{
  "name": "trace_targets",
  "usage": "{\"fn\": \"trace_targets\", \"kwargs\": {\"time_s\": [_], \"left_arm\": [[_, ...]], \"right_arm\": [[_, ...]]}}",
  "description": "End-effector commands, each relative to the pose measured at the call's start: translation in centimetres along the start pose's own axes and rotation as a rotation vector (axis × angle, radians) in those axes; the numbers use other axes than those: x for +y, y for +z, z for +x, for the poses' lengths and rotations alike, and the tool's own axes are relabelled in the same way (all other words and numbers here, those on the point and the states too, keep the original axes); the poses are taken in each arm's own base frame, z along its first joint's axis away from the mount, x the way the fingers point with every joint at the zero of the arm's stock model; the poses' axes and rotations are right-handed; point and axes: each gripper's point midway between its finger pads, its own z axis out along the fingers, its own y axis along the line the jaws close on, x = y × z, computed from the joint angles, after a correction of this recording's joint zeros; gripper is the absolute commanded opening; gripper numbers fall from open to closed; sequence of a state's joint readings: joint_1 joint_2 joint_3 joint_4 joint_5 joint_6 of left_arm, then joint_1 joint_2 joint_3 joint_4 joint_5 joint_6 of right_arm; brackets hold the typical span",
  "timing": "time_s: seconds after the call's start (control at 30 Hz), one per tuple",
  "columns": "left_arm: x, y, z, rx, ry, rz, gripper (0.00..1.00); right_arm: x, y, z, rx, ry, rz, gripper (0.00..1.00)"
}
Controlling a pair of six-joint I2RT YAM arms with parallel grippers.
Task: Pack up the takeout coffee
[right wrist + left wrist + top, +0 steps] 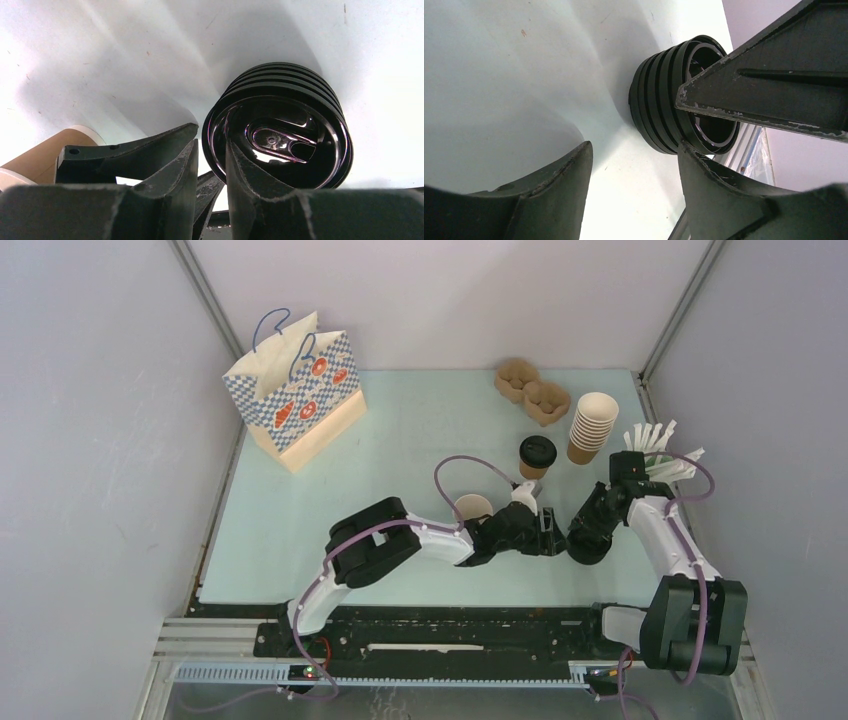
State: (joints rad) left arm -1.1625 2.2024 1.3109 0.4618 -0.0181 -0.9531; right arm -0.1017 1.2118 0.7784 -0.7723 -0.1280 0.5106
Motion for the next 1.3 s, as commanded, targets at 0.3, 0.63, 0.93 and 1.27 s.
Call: {"fn": "trace_targets", "kwargs": {"time_s": [0.3, 0.63, 0.93, 1.27], "left_arm": [[-0.9, 0.4, -1.4, -0.022, -0.027, 0.029, 0.72], [-0.5, 1.0, -0.7, 0.012, -0.029, 0.015, 0.74], [0.9, 1.5, -0.1, 0.04, -0.014, -0.046, 0.75], [1.0, 1.0, -0.8, 0.015, 0.033, -0.076, 0.76]], "right_arm": [[0.1, 0.0, -0.1, -0.016, -0.021, -0.001, 0.24], [1.1, -0.5, 0.2, -0.007, 0.004, -0.05, 0.19], [1.4, -1.5, 0.2, -0.006, 0.06, -0.1, 0.11], [0.2, -1.6, -0.4, -0.034, 0.065, -0.067, 0.08]]}}
